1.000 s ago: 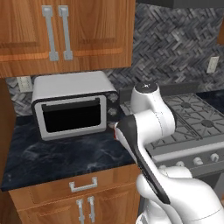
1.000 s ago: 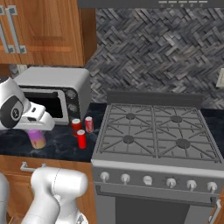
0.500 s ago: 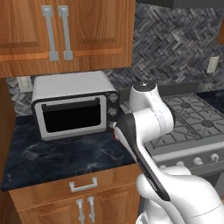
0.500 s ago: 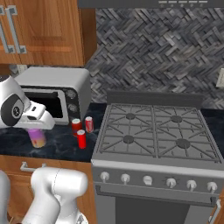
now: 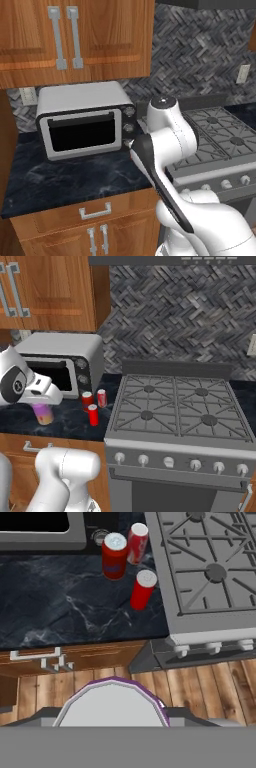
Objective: Four empty soda cans are scattered around the kitchen. Gather all the cans and cluster them next to the stove for recycling.
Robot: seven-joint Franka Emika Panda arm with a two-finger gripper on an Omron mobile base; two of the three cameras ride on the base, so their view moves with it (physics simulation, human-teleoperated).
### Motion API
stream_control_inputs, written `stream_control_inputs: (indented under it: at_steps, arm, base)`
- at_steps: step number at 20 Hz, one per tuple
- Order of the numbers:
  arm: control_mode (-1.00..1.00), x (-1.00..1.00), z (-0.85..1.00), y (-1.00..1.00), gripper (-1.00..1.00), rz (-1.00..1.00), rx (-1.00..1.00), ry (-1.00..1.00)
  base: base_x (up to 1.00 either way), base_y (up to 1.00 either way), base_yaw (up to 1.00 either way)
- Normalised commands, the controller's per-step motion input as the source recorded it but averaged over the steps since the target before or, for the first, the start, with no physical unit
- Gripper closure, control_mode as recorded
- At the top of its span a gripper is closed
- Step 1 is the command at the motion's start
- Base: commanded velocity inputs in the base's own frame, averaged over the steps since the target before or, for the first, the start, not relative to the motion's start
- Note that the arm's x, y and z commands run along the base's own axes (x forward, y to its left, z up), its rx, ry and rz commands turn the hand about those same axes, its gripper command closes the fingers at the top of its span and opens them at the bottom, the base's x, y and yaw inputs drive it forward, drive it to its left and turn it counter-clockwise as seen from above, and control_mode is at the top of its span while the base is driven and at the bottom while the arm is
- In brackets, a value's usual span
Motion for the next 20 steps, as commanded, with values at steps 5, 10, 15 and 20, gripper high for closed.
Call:
stream_control_inputs:
  at_steps: [5, 10, 15, 20]
  arm:
    - [-1.0, 0.04, -0.06, 0.0, 1.0, 0.0, 0.0, -0.03]
    - [-1.0, 0.07, -0.04, 0.0, 1.0, 0.0, 0.0, 0.0]
    - [-1.0, 0.12, -0.03, 0.0, 1.0, 0.0, 0.0, 0.0]
    - [-1.0, 0.11, -0.04, 0.0, 1.0, 0.0, 0.0, -0.01]
  base:
    - [0.0, 0.0, 0.0]
    - [0.0, 0.0, 0.0]
    - [0.0, 0.0, 0.0]
    - [0.0, 0.0, 0.0]
